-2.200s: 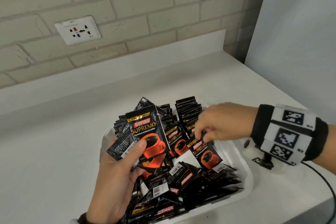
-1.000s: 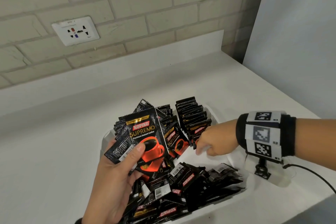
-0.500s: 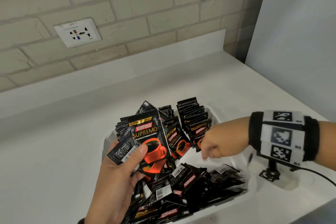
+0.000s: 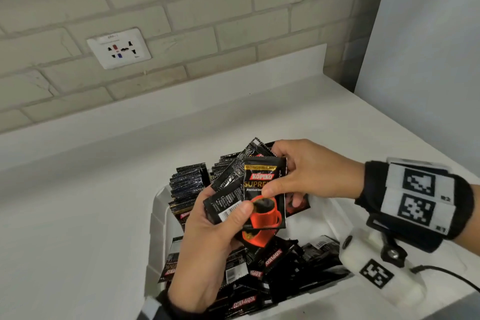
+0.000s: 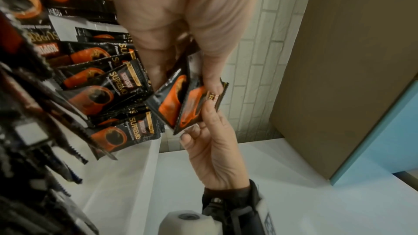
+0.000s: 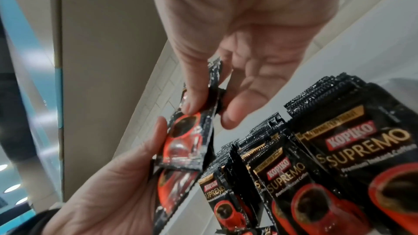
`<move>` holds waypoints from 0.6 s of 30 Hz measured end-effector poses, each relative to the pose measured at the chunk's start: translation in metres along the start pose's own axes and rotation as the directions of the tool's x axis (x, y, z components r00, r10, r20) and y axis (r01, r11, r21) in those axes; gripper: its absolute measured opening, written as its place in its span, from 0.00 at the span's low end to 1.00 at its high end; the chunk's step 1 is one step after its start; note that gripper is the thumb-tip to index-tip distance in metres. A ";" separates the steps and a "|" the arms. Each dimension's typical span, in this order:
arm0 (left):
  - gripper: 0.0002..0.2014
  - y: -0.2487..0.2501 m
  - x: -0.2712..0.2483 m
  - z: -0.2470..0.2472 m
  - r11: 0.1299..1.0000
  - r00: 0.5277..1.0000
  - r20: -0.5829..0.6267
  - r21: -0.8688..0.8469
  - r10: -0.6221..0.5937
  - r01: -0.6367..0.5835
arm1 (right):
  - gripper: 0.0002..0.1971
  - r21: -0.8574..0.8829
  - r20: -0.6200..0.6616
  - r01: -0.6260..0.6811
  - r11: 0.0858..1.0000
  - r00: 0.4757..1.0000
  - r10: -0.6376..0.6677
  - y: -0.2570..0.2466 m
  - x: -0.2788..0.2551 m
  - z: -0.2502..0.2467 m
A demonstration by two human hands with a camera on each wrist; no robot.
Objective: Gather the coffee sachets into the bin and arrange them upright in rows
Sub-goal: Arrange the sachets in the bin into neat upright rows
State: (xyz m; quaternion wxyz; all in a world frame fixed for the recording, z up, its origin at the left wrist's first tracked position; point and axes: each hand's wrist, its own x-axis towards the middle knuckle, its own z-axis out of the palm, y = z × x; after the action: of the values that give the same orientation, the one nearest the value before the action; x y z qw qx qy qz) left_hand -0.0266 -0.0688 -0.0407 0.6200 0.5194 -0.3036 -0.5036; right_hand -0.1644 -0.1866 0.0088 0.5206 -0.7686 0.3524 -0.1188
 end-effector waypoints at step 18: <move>0.45 0.000 0.005 -0.033 0.986 0.981 -0.194 -0.157 0.018 -0.050 | 0.08 -0.690 -0.006 -0.006 0.724 1.000 0.003 0.026 -0.004 -0.041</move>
State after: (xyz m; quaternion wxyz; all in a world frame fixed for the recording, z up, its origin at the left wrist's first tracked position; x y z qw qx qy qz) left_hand 0.0042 -0.0621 -0.0500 0.6949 0.5085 -0.2095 -0.4633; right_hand -0.2009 -0.2189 0.0042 0.1971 -0.9058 0.3745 0.0200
